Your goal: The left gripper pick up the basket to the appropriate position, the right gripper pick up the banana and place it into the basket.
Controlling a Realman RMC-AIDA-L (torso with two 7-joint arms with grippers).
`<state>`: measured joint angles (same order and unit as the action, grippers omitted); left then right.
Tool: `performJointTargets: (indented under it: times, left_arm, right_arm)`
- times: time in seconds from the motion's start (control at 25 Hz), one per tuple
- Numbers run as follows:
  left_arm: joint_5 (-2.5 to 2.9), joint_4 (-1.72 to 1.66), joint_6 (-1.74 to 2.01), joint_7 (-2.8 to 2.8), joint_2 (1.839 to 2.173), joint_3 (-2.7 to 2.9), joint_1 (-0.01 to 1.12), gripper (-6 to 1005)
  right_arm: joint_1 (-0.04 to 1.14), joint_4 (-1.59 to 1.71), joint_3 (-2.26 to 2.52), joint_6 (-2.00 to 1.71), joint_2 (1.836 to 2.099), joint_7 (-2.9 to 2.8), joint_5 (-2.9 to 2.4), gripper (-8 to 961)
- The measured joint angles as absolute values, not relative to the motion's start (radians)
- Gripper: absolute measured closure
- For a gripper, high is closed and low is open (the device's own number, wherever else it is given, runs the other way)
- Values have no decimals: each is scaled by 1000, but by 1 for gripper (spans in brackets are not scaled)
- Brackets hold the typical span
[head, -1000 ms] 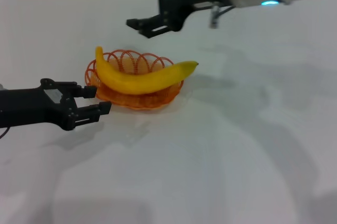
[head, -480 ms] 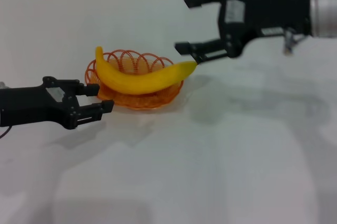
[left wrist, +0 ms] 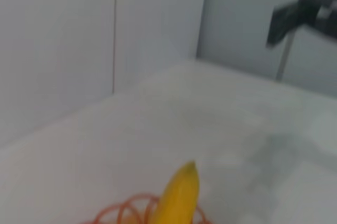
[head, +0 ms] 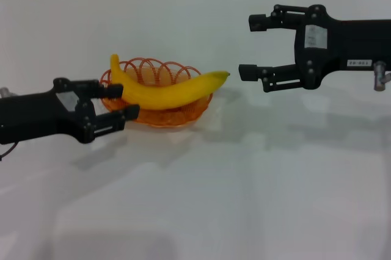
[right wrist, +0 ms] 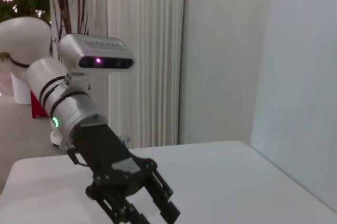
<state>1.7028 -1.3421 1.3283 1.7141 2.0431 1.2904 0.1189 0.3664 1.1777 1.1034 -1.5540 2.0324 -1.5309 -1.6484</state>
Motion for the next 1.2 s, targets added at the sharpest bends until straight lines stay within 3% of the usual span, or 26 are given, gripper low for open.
performJointTargets:
  times: [0.32,0.76,1.2]
  left_arm:
    - [1394,-1225,1411,1417,2039,1260,61,477]
    - [1355,-1219,1652,1413,2041,1033,-48,476]
    - [1398,-1224,1624,1590,2044,905,-80,476]
  right_arm:
    - [365,1159,1100,-1557,2031,-1529,-1651,77]
    - [345,1143,1099,-1558,2031,-1535,-1656,77]
    - [334,1142,1098,-1558,2029,-1562,-1659,77]
